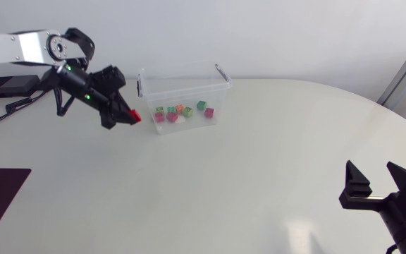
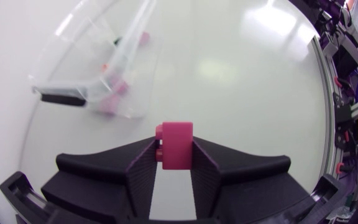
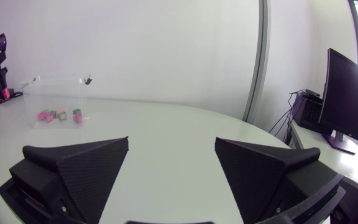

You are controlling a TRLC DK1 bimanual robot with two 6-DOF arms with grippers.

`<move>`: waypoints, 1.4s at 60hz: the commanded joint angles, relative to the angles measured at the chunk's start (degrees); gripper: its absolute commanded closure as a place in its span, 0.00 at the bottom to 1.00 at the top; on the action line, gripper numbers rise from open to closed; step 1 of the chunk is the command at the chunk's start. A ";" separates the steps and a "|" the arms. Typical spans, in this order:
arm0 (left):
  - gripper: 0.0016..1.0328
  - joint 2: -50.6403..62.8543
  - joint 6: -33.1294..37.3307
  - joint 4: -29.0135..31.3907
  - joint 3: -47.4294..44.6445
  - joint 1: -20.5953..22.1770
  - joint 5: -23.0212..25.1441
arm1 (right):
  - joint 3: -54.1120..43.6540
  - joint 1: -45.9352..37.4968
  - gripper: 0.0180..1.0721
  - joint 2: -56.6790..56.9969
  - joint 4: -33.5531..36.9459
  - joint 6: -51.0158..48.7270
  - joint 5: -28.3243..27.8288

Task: Place the duplo bricks in the container

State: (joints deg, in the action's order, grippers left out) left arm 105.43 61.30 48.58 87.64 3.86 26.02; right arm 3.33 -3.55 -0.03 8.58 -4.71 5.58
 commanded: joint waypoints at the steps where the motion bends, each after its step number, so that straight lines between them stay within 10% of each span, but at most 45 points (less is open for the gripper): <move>1: 0.78 0.22 -3.99 1.52 5.00 0.01 2.90 | -0.43 -0.32 0.04 0.30 1.18 -0.04 -0.14; 27: 0.76 8.39 -23.77 -14.91 17.39 3.35 8.78 | -0.43 -0.32 0.04 0.30 1.18 -0.04 -0.14; 53: 0.74 23.16 -33.00 -15.27 38.40 6.78 3.51 | -0.43 -0.32 0.04 0.30 1.18 -0.04 -0.14; 59: 0.41 24.65 -33.17 -15.09 38.31 8.27 -0.01 | -0.43 -0.32 0.04 0.30 1.18 -0.04 -0.14; 61: 0.03 24.65 -32.73 -14.74 37.96 8.71 -0.88 | -0.43 -0.32 0.04 0.30 1.18 -0.04 -0.14; 84: 0.03 15.51 -34.84 -10.26 35.68 7.83 -8.97 | -0.43 -0.32 0.04 0.30 1.18 -0.04 -0.14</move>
State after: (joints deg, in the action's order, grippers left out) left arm 126.41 28.40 37.26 124.16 12.14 18.90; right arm 3.33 -3.55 -0.03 8.58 -4.73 5.58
